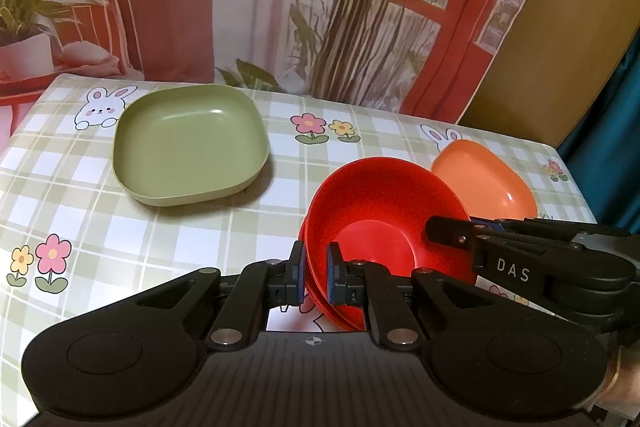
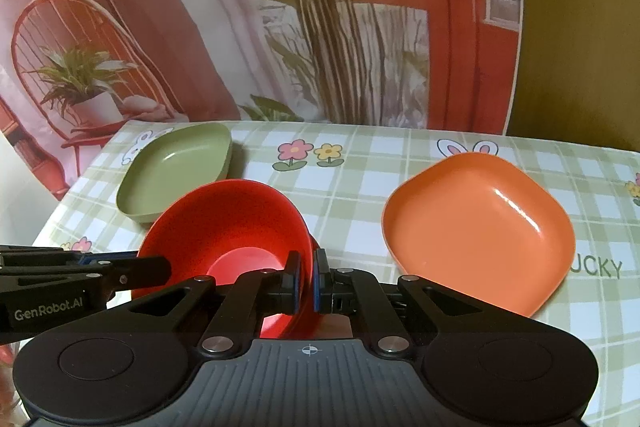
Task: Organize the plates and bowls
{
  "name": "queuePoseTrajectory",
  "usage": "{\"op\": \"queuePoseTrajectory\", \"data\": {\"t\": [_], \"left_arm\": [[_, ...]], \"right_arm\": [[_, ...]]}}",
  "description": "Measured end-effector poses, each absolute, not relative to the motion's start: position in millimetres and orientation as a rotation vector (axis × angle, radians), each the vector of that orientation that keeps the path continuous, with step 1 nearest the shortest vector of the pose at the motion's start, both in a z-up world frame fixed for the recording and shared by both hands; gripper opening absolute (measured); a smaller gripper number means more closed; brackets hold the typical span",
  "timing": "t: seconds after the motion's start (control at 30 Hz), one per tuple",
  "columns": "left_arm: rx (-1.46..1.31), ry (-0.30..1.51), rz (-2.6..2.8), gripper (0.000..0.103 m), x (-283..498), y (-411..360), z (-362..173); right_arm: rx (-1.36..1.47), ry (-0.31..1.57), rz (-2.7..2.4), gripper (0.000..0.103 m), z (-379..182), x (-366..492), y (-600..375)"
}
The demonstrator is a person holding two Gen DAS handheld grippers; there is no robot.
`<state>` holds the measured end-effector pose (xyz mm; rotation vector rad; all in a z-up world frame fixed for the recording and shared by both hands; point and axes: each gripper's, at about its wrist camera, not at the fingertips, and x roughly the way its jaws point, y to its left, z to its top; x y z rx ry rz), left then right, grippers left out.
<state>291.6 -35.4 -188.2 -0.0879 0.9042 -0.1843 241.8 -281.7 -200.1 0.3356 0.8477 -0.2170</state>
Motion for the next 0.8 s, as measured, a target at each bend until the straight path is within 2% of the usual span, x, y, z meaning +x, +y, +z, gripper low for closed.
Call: {"op": "queuePoseTrajectory", "data": {"t": [0.53, 0.63, 0.77, 0.8], "left_arm": [[-0.075, 0.898, -0.162, 0.011, 292.6, -34.4, -191.3], [-0.075, 0.903, -0.131, 0.016, 292.9, -32.5, -190.1], [-0.085, 0.889, -0.101, 0.031, 291.3, -30.8, -185.8], [-0.085, 0.880, -0.098, 0.031, 290.2, -31.6, -183.6]], "right_arm": [[0.341, 0.854, -0.209, 0.009, -201.8, 241.8, -281.1], [0.347, 0.849, -0.210, 0.011, -201.4, 239.5, -280.3], [0.350, 0.843, -0.205, 0.019, -199.0, 236.2, -279.6], [0.353, 0.839, -0.209, 0.020, -198.0, 234.4, -280.4]]}}
